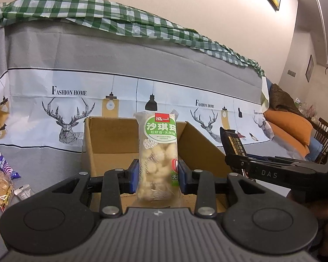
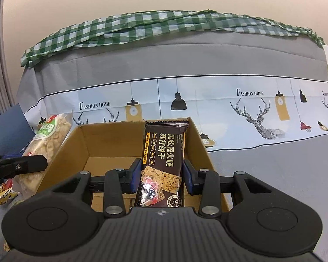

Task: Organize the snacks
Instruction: 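Carry the cracker bar and peanut bag with both tools over the cardboard box, then open both tools to drop the cracker bar and peanut bag into the box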

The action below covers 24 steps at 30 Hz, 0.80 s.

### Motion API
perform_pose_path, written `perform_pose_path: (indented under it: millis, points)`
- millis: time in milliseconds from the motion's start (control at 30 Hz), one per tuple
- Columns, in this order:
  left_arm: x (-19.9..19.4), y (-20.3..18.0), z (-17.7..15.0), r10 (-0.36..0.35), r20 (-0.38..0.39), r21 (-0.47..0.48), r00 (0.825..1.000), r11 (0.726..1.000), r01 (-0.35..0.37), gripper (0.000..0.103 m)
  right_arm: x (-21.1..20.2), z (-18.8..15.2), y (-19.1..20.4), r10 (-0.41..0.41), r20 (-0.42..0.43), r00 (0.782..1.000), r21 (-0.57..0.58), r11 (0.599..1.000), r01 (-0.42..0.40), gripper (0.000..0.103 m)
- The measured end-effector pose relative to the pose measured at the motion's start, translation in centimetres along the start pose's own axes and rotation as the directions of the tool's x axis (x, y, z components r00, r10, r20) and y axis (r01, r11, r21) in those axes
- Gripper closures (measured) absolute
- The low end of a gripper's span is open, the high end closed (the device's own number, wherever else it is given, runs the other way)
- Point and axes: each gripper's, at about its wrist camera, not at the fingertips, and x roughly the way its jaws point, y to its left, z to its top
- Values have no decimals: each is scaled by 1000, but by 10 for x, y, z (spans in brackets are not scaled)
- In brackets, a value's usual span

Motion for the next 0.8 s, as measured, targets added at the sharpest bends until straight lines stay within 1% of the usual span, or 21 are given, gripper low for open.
perform_pose_path:
  millis: [133, 433, 800]
  points:
    - [-2, -1, 0, -5, 5, 5, 1000, 1000, 5, 64, 0, -1, 0, -2, -1, 1000, -4, 1000, 2, 62]
    - [-2, 2, 0, -5, -5, -23, 1000, 1000, 5, 64, -2, -1, 2, -8, 3, 1000, -12, 1000, 8, 62]
    - [-2, 1, 1, -11, -6, -27, 1000, 1000, 11, 64, 0, -1, 3, -8, -4, 1000, -29, 1000, 8, 62]
